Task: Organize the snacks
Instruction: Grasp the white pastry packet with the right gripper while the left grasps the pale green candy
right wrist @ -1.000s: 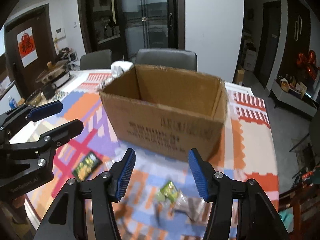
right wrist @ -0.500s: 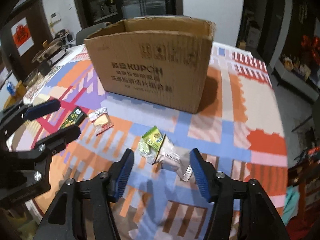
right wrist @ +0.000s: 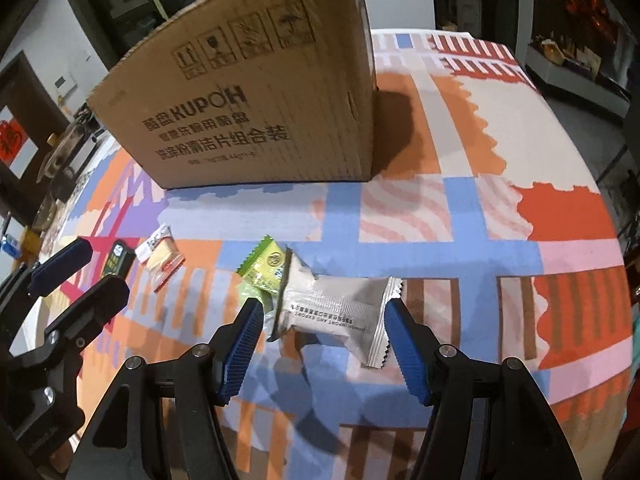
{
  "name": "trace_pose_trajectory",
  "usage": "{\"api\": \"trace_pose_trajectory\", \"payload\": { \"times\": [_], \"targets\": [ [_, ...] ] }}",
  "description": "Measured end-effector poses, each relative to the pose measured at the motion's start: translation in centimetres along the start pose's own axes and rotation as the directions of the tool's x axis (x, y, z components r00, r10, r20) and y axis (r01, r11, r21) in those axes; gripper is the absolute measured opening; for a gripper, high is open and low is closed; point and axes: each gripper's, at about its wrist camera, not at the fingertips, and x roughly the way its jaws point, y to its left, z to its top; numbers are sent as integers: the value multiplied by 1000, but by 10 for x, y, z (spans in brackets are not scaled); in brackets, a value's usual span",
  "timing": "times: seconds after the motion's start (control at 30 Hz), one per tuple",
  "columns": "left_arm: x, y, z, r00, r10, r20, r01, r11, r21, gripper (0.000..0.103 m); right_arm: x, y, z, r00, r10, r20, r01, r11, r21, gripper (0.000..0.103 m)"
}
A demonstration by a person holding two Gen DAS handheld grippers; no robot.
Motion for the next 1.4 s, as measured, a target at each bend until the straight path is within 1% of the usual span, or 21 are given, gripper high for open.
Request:
{"api": "trace_pose_trajectory", "payload": {
  "times": [0.07, 0.2, 0.3, 0.33, 0.4, 0.43, 0.47, 0.53, 0.7, 0.8, 0.93, 1.0, 1.07, 1.17, 1.3, 1.4],
  "targets": [
    [3, -1, 0, 1000, -7, -3, 7, 1000, 5, 58, 2, -2, 0, 1000, 1, 4, -1, 1000, 13, 64],
    [9, -3, -1, 1000, -17, -9, 18, 1000, 19, 58, 5, -1, 1, 1000, -14, 16, 14, 1000, -11, 64],
    [14, -3, -2, 999, -35, -18, 36, 999, 12, 58, 5, -1, 0, 1000, -16, 27, 16, 1000, -20, 64],
    [15, -3, -2, 999, -43, -21, 43, 999, 8, 58, 5, -1, 0, 999, -20, 31, 20, 1000, -23, 63],
    [18, -3, -3, 998, -56, -27, 56, 998, -1, 58, 4, 0, -2, 999, -23, 40, 24, 999, -29, 58],
    [19, -3, -3, 997, -65, -33, 64, 998, -6, 58, 2, 0, -2, 999, -17, 45, 18, 999, -32, 53],
    [21, -4, -4, 997, -71, -39, 70, 997, -9, 58, 1, 0, -3, 999, -21, 49, 23, 999, -35, 51],
    [24, -6, -5, 996, -79, -52, 78, 997, -13, 58, 1, 1, -4, 998, -28, 54, 31, 999, -45, 49],
    [31, -14, -8, 992, -95, -80, 94, 996, -13, 58, -6, -1, -8, 996, -39, 80, 43, 998, -47, 45],
    [35, -20, -7, 989, -116, -97, 115, 993, -17, 58, -13, -5, -11, 994, -43, 102, 47, 998, -40, 44],
    [44, -29, -5, 982, -141, -126, 138, 990, -31, 57, -21, -15, -14, 991, -43, 124, 44, 999, -6, 42],
    [49, -31, -3, 980, -142, -138, 138, 990, -40, 57, -21, -21, -16, 991, -41, 124, 40, 999, 10, 41],
    [56, -32, -1, 976, -152, -155, 143, 987, -66, 56, -23, -26, -17, 991, -32, 129, 28, 999, 34, 41],
    [65, -32, 0, 969, -171, -180, 154, 983, -102, 52, -26, -31, -17, 990, -17, 139, 10, 999, 53, 41],
    [73, -36, 1, 965, -175, -195, 154, 981, -119, 40, -28, -28, -18, 989, -5, 149, -2, 999, 45, 41],
    [77, -37, 1, 965, -173, -198, 151, 981, -121, 34, -28, -25, -18, 988, -4, 154, -2, 999, 36, 41]
  ]
}}
